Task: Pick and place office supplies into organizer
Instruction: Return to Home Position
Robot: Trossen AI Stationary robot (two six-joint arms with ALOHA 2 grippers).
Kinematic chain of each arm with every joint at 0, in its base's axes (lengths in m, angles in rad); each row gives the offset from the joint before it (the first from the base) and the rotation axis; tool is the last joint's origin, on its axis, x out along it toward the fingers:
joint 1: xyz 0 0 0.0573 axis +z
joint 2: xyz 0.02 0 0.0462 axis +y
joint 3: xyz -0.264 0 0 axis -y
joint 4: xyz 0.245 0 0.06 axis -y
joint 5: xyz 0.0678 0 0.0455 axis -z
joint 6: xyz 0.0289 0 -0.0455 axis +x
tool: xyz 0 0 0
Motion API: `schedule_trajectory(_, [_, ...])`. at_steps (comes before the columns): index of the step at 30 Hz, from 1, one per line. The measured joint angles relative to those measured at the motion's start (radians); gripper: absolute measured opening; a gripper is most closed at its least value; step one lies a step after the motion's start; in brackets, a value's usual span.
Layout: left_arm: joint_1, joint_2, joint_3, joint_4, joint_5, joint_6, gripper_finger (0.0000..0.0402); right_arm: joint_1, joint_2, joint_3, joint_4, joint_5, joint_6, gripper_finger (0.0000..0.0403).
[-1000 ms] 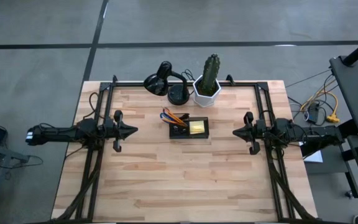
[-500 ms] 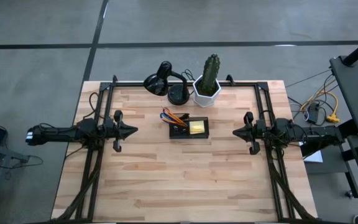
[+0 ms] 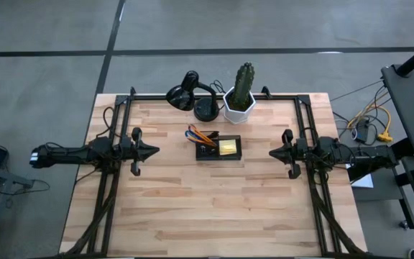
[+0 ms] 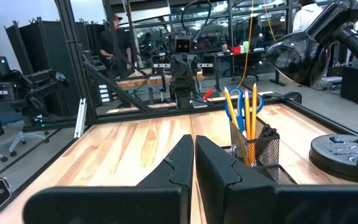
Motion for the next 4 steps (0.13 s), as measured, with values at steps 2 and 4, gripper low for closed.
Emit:
schedule_trajectory(2, [0.0,0.0,0.0,0.0,0.0,0.0,0.0,0.0,0.0,0.0,0.0,0.0,0.0,0.0009])
schedule_trajectory(4, [0.0,0.0,0.0,0.0,0.0,0.0,0.0,0.0,0.0,0.0,0.0,0.0,0.0,0.0009])
